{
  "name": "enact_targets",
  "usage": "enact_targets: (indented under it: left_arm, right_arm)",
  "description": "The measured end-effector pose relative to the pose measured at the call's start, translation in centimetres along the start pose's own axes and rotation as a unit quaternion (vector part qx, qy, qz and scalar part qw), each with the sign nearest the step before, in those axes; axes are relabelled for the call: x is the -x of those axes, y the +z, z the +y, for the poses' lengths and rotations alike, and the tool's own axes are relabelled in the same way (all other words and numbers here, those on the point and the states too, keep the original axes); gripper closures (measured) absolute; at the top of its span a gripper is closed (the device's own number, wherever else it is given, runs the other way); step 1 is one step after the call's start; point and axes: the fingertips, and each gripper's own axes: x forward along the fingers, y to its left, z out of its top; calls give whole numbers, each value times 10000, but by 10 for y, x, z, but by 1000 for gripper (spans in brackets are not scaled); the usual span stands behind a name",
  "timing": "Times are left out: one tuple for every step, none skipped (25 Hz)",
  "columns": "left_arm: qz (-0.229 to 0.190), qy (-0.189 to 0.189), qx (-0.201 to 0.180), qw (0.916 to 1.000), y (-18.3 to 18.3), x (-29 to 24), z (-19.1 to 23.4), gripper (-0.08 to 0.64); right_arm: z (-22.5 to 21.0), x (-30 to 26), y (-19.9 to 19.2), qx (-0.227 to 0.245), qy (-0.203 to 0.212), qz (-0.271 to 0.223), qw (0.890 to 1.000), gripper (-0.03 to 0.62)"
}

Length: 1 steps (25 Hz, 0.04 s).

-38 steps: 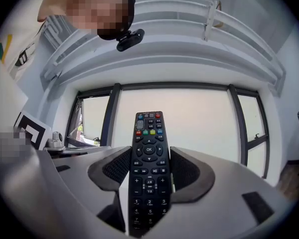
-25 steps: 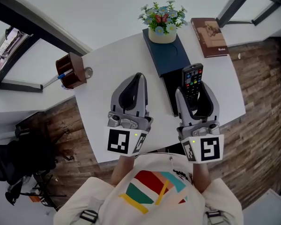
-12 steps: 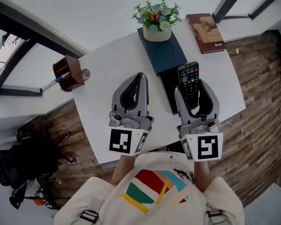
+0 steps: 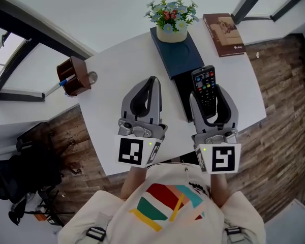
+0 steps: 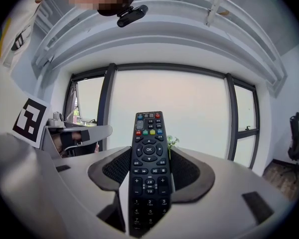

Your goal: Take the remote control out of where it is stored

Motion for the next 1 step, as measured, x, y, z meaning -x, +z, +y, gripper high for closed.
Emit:
enact_targets:
  left_arm:
    - [4,4,4,10000,-1,0,1,552]
  right_arm:
    - [1,-1,-1,-13,0,7,10000,344]
